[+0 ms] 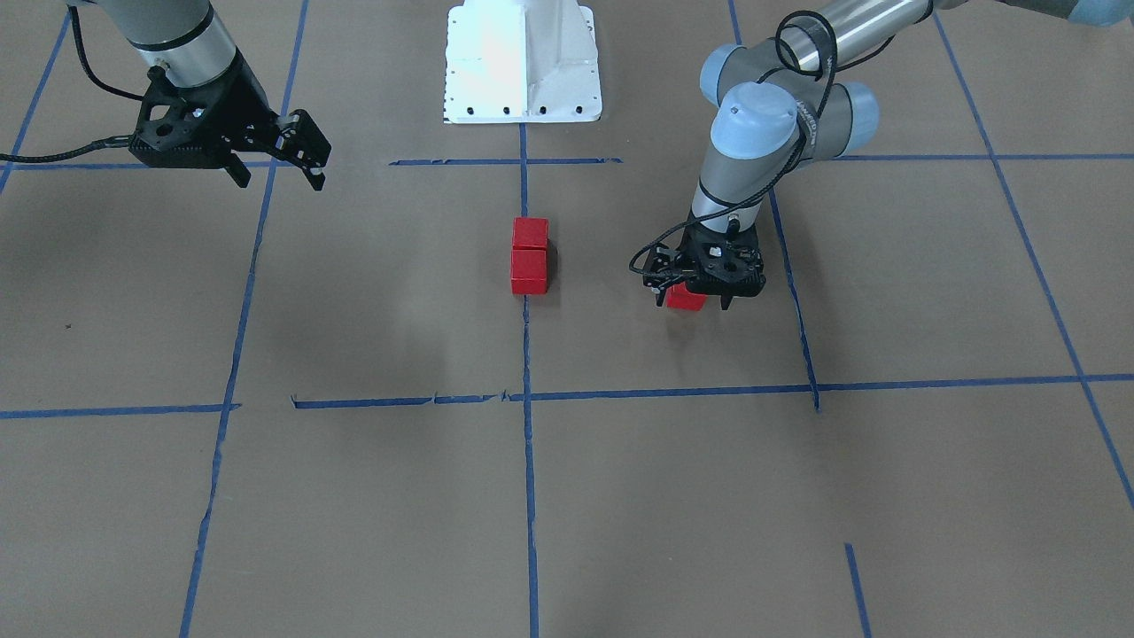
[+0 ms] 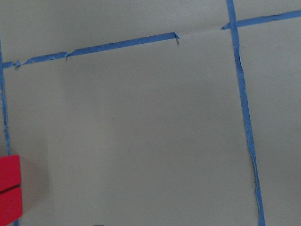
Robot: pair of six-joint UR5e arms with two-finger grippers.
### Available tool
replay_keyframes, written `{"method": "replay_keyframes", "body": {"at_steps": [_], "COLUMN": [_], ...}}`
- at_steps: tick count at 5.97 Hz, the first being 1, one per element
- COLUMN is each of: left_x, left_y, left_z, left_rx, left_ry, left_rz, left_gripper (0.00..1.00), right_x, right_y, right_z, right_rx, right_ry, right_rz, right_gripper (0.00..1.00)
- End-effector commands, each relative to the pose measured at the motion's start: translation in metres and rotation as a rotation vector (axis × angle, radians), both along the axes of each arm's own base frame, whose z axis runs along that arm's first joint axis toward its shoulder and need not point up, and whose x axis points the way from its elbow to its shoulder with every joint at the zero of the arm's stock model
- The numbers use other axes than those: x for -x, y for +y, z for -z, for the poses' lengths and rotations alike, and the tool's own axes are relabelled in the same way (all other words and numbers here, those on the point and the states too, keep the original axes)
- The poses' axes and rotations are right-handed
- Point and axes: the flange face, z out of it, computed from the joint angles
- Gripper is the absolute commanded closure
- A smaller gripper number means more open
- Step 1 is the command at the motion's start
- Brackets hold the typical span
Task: Form red blocks into L shape at center
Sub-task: 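Lower the left gripper onto the remaining red cube and grasp it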
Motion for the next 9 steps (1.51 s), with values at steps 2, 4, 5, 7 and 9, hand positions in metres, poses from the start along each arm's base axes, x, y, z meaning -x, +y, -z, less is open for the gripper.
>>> {"method": "replay_keyframes", "body": {"at_steps": [2,4,5,7,9], "left_x": [-0.006,-0.007,-0.006,-0.025,-0.056], "left_y": [0.009,0.011,0.010,0.011,0.046], "left_z": [0.001,0.012,0.011,0.068,0.077], "left_rx": [0.012,0.059,0.246,0.462,0.598], "left_ry": [0.001,0.032,0.061,0.104,0.127], "left_rz": [-0.037,-0.032,0.146,0.492,0.707], "left_gripper": [0.92,1.00,1.00,1.00,1.00], "right_x": [0.000,0.001,0.001,0.001,0.000], "right_y": [0.000,0.000,0.000,0.000,0.001], "right_z": [-0.001,-0.002,-0.001,0.003,0.006], "right_rx": [0.001,0.001,0.000,-0.004,-0.010], "right_ry": [0.001,0.003,0.002,-0.005,-0.011], "right_rz": [0.000,0.000,0.000,0.002,0.002], "right_gripper": [0.00,0.00,0.00,0.00,0.00]}}
